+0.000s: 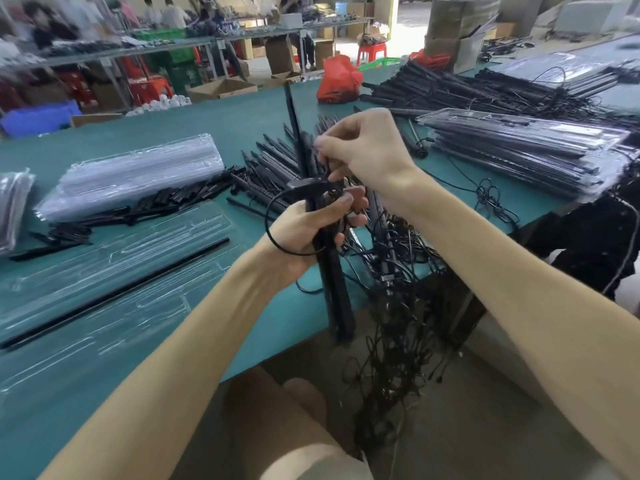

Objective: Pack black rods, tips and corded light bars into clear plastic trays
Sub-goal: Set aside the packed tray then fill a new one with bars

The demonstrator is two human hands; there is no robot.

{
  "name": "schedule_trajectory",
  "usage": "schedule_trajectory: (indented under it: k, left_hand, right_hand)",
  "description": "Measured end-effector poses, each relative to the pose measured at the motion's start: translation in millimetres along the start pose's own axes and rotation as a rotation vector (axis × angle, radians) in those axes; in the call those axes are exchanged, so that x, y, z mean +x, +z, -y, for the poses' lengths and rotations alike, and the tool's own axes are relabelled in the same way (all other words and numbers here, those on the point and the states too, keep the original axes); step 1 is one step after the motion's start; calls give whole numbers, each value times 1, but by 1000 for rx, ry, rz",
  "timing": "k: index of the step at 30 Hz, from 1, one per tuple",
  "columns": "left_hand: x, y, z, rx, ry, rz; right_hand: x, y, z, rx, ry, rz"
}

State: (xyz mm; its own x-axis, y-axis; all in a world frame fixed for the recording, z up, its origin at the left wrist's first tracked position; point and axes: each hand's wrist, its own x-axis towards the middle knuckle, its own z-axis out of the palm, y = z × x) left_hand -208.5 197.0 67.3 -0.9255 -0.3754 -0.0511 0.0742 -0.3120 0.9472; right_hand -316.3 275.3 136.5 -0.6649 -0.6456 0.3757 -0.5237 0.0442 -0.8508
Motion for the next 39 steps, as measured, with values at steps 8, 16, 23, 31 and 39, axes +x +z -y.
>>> schedule_trajectory:
  k: [8,16,23,31,39]
  left_hand:
    - [7,5,12,14,109,-185]
    - [13,-3,14,-99,3,-274]
    - [13,-3,16,-77,8,-286]
    - [7,-4,24,-44,-12,-313]
    - [7,-4,24,18,-27,-388]
  right_hand:
    - [-2,-5,-26,64,43,15]
    - [-25,-24,-76,-683,-93,439]
    - [-24,-20,-82,-724,244,311]
    - [-23,-24,-82,-440,292,102]
    - [-25,-30,-73,-241,156,85]
